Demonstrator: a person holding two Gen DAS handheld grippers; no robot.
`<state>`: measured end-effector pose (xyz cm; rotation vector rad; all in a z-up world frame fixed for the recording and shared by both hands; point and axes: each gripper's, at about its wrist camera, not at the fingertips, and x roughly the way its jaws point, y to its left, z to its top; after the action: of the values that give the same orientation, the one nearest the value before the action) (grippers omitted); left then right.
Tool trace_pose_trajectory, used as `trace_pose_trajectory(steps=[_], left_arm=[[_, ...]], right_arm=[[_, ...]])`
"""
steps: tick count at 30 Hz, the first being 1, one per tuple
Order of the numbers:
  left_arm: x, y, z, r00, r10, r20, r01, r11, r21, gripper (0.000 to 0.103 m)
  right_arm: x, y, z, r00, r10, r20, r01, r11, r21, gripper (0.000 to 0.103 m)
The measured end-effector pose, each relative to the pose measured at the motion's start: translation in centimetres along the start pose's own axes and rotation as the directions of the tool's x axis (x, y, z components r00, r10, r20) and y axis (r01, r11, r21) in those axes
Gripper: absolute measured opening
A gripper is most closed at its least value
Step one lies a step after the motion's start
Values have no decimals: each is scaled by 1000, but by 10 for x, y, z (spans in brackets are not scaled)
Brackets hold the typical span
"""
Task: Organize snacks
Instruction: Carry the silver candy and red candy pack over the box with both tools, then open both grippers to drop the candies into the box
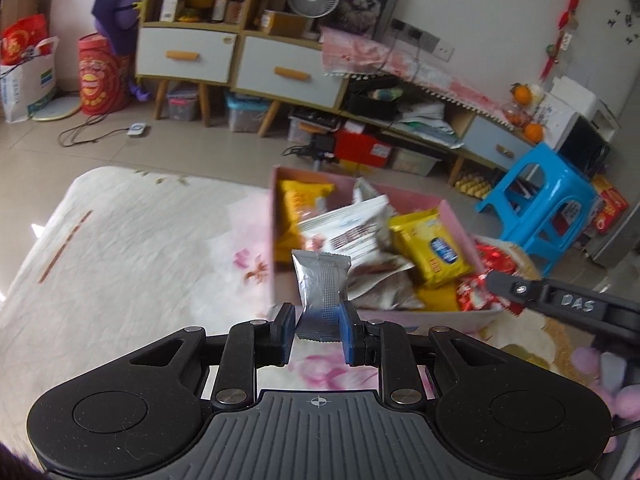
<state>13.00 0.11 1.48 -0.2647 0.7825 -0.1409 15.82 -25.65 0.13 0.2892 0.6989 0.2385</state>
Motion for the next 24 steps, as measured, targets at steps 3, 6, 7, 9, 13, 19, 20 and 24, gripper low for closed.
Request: trace_pose_trajectory(steps=[3, 6, 7, 9, 13, 19, 20, 24], left_arm=[[13, -21, 10, 999, -38, 11, 38, 999, 31, 21], [29, -45, 18, 998, -65, 10, 64, 995, 74, 21], [34, -52, 20, 997, -71, 7, 70, 994, 88, 21], [45, -65, 23, 997, -71, 3, 70, 991, 116, 21], [65, -79, 28, 999, -36, -2, 36, 989, 147, 21], [91, -83, 32, 999, 43, -25, -39, 989, 141, 21], [94, -83, 31, 998, 54, -27, -49, 989, 139, 21], [98, -76, 30, 997, 73, -7, -71, 990, 121, 25]], right_arm=[[6, -13, 2, 1000, -10, -4, 10, 999, 48, 23], [14, -25, 4, 1000, -14, -11, 15, 995, 96, 23], [16, -29, 4, 1000, -15, -12, 16, 994, 111, 23], [19, -35, 5, 1000, -18, -11, 20, 991, 134, 23], [25, -44, 10, 1000, -21, -7, 22, 987, 159, 24], [40, -57, 18, 1000, 0, -5, 1, 981, 193, 25], [44, -58, 19, 1000, 4, -8, -2, 981, 196, 25], [53, -56, 18, 1000, 17, -15, -14, 983, 183, 30]])
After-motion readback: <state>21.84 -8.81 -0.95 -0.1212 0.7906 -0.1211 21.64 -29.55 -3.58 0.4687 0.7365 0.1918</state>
